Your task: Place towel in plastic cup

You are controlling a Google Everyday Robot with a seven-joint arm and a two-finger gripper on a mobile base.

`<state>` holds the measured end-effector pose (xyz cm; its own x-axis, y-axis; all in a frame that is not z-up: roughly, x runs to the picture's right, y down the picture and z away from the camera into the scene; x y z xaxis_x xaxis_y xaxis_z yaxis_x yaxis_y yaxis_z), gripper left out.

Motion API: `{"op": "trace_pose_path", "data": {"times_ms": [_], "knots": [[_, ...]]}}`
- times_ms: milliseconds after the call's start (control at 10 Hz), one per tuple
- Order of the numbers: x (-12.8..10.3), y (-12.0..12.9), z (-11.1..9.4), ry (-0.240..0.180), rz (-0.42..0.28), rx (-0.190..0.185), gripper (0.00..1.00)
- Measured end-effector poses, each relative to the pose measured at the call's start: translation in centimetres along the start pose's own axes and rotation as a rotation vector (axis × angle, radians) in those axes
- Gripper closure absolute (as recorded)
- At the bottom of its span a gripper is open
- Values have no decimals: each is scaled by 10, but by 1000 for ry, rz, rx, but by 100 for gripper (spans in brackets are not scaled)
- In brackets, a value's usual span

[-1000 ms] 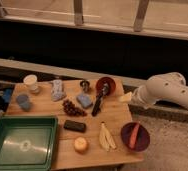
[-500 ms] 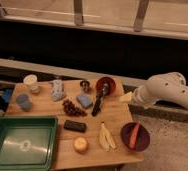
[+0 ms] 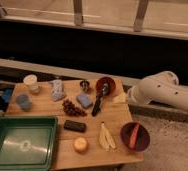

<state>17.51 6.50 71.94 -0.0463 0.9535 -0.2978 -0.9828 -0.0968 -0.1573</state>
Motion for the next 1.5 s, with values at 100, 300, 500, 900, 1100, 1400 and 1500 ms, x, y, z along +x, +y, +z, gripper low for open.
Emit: {"op": "trace_pose_path", "data": {"times_ms": [100,300,500,900,1100,1400,1500], "knots": [[-2,26,2,-4,-57,-15,20],[-2,85,6,-13,-165,-57,20],[1,138,1,-18,-247,-115,20],[12,179,-5,-18,-322,-170,20],[12,182,-5,-17,-325,-172,20],[7,183,-7,-40,-345,-156,20],[1,190,-8,-52,-361,-150,20]]}}
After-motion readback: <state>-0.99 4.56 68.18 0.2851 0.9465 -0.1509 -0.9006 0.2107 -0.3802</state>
